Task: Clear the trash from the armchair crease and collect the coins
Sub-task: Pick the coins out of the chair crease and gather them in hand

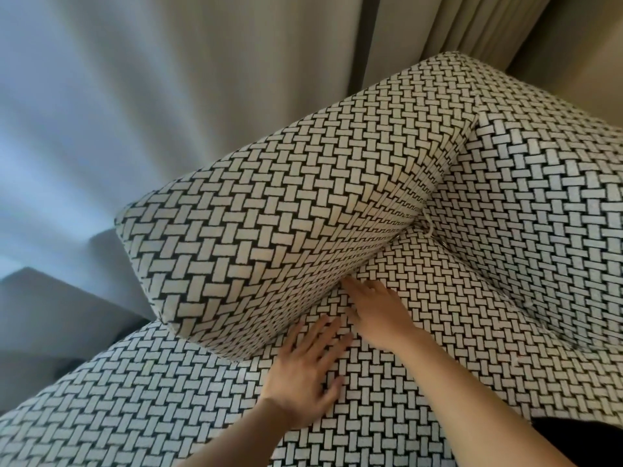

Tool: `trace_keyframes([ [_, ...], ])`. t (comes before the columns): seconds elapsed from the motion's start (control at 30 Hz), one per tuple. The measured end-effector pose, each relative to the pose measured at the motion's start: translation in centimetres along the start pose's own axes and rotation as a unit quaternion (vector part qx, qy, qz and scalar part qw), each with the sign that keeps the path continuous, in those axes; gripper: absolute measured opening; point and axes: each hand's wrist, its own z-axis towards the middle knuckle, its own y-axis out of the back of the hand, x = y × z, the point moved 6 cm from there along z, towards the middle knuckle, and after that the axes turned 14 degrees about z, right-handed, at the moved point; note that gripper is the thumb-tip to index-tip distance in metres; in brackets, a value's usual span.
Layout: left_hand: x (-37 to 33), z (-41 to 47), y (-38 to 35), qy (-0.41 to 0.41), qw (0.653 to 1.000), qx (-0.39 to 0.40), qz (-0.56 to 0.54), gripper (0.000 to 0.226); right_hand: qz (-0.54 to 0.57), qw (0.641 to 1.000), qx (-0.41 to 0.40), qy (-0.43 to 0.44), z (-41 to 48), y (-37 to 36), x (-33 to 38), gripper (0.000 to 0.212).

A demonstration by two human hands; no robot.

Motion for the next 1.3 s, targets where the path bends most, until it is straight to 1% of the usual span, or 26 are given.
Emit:
trace_keyframes([
  [0.17, 0.0, 0.1, 0.0, -0.003, 1.0, 0.002, -0.001, 0.062, -0.06, 0.998, -0.006, -0.019, 0.8, -0.5, 0.6, 0.058],
  [0.47, 0.2, 0.1, -0.3, -0.005, 1.0, 0.003, -0.003, 0.063, -0.075, 0.996, -0.048, -0.027, 1.9, -0.2, 1.2, 0.048],
  [0.63, 0.2, 0.1, -0.2, -0.002, 1.0, -0.008, -0.006, 0.064, -0.094, 0.995, -0.037, -0.026, 2.1, -0.8, 0.8, 0.049],
  [0.73, 0.3, 0.1, -0.3, -0.002, 1.0, -0.008, -0.007, 0.063, -0.092, 0.995, -0.031, -0.017, 2.0, -1.0, 0.7, 0.048],
  [0.83, 0.3, 0.1, -0.2, -0.001, 1.0, -0.007, -0.002, 0.061, -0.088, 0.995, -0.043, -0.003, 2.1, -0.9, 1.3, 0.046],
  [1.0, 0.4, -0.1, -0.3, -0.005, 1.0, -0.007, 0.003, 0.06, -0.049, 0.997, -0.053, 0.004, 0.0, -1.4, 0.7, 0.056],
  [1.17, 0.3, -0.1, -0.4, -0.003, 1.0, 0.002, 0.012, 0.064, -0.04, 0.998, -0.047, -0.015, -2.0, -2.0, -0.2, 0.059],
  [1.3, 0.1, -0.2, -0.2, 0.005, 1.0, 0.009, 0.028, 0.065, -0.013, 0.998, -0.058, -0.018, -2.8, -2.2, -0.5, 0.057],
])
